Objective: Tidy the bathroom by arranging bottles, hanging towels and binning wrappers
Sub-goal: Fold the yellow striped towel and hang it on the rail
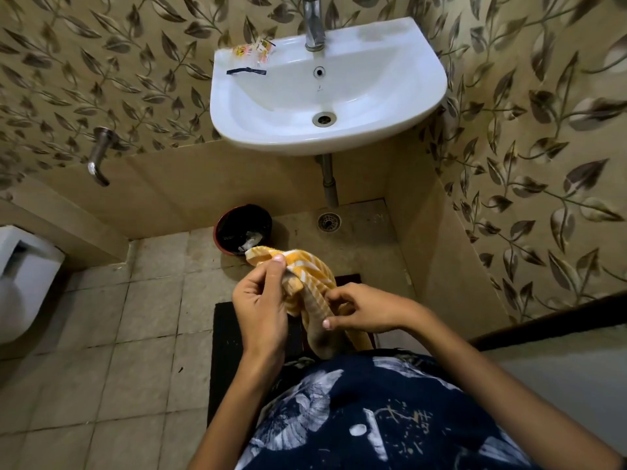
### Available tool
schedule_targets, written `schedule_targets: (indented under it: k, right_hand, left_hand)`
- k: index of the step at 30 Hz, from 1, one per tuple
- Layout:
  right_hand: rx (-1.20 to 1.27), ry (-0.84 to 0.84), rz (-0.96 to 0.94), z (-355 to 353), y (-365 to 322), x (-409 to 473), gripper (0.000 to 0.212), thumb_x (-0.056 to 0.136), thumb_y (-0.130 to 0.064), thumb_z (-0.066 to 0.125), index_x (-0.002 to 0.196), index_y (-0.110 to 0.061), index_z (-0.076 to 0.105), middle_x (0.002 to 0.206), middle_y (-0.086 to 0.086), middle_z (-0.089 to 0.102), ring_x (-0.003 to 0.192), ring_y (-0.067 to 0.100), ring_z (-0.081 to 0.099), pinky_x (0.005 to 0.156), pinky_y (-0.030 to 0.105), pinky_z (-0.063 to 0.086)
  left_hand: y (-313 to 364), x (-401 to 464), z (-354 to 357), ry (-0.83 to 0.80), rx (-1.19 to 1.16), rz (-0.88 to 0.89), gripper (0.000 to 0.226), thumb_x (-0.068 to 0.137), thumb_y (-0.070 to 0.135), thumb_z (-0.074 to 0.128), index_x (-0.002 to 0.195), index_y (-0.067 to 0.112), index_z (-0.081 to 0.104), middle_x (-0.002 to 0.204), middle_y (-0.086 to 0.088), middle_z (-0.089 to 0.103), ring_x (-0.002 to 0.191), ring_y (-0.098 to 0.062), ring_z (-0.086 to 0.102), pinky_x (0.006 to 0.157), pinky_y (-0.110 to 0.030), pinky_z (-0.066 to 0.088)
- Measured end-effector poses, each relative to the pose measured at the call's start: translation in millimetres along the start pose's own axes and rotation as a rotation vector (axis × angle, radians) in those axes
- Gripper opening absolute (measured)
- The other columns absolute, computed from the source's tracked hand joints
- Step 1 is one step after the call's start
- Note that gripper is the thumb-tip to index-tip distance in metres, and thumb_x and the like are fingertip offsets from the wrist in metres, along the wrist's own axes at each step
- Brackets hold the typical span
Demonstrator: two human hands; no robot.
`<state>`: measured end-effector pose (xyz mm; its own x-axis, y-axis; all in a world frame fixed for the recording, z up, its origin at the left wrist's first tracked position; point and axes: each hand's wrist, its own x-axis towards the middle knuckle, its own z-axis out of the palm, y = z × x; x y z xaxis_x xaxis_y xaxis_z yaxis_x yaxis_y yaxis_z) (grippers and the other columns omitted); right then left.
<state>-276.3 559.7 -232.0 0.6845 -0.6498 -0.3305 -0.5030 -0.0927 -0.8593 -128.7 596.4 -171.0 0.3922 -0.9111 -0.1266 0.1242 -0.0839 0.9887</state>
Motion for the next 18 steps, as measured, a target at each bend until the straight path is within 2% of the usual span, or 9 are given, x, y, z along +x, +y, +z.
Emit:
schedule_targets:
  k: [3, 5, 7, 9, 11, 13, 15, 18]
  right_hand:
    - [-0.084, 0.003, 0.045, -2, 2, 0, 0.027, 0.094, -0.028, 0.054, 0.073, -0.039, 0.042, 0.077, -0.019, 0.045, 0.072, -0.003, 0.045, 0.071, 0.023, 0.039]
    - [-0.096, 0.053, 0.027, -3, -2, -2, 0.023, 0.097, -0.026, 0.048, 0.076, -0.036, 0.045, 0.077, -0.017, 0.046, 0.072, 0.0, 0.046, 0.07, 0.026, 0.038]
    - [-0.067, 0.13, 0.013, -3, -3, -2, 0.023, 0.099, -0.026, 0.043, 0.078, -0.033, 0.045, 0.074, -0.014, 0.048, 0.069, 0.004, 0.046, 0.067, 0.029, 0.037]
    - [-0.036, 0.216, 0.0, -3, -3, -1, 0.026, 0.1, -0.028, 0.04, 0.074, -0.03, 0.042, 0.07, -0.009, 0.046, 0.065, 0.009, 0.044, 0.063, 0.031, 0.034]
    - [0.006, 0.289, -0.032, -4, -4, -1, 0.028, 0.1, -0.03, 0.04, 0.073, -0.028, 0.041, 0.068, -0.008, 0.044, 0.063, 0.007, 0.042, 0.062, 0.031, 0.033]
    - [0.056, 0.318, -0.068, -5, -8, -1, 0.028, 0.1, -0.028, 0.042, 0.072, -0.031, 0.041, 0.065, -0.013, 0.045, 0.061, 0.0, 0.042, 0.06, 0.024, 0.033]
    - [0.075, 0.276, -0.113, -5, -16, -2, 0.027, 0.099, -0.026, 0.045, 0.074, -0.035, 0.045, 0.066, -0.017, 0.051, 0.062, -0.003, 0.046, 0.061, 0.018, 0.034]
    - [0.081, 0.195, -0.159, -3, -26, -3, 0.019, 0.096, -0.029, 0.052, 0.082, -0.041, 0.051, 0.076, -0.015, 0.058, 0.07, -0.001, 0.054, 0.064, 0.019, 0.041]
  left_hand:
    - [0, 3, 0, 0.052, -0.03, 0.004, 0.026, 0.093, 0.015, 0.052, 0.073, 0.006, 0.066, 0.069, -0.005, 0.065, 0.065, -0.01, 0.061, 0.063, -0.021, 0.053]
    - [-1, 7, -3, 0.068, -0.009, -0.059, 0.021, 0.093, 0.017, 0.053, 0.08, 0.011, 0.068, 0.077, -0.005, 0.067, 0.071, -0.009, 0.063, 0.068, -0.022, 0.054]
    - [-4, 15, -9, 0.03, 0.046, -0.191, 0.016, 0.091, 0.018, 0.055, 0.086, 0.009, 0.068, 0.083, -0.007, 0.068, 0.075, -0.011, 0.064, 0.069, -0.023, 0.053]
    - [-11, 22, -14, -0.037, 0.156, -0.362, 0.012, 0.089, 0.017, 0.058, 0.086, 0.007, 0.066, 0.088, -0.013, 0.067, 0.082, -0.02, 0.062, 0.074, -0.03, 0.05]
    - [-19, 21, -15, -0.113, 0.297, -0.51, 0.018, 0.087, 0.024, 0.06, 0.092, 0.009, 0.067, 0.094, -0.013, 0.068, 0.086, -0.023, 0.062, 0.078, -0.034, 0.048]
    - [-20, 16, -10, -0.157, 0.354, -0.604, 0.029, 0.087, 0.036, 0.058, 0.095, 0.01, 0.068, 0.091, -0.01, 0.068, 0.071, -0.016, 0.06, 0.065, -0.027, 0.045]
    - [-16, 13, -4, -0.176, 0.31, -0.654, 0.035, 0.088, 0.043, 0.055, 0.084, 0.011, 0.069, 0.079, -0.009, 0.067, 0.057, -0.013, 0.057, 0.056, -0.023, 0.043]
    - [-9, 14, 1, -0.201, 0.282, -0.651, 0.032, 0.088, 0.035, 0.059, 0.066, 0.013, 0.067, 0.054, -0.002, 0.061, 0.043, -0.009, 0.055, 0.046, -0.018, 0.043]
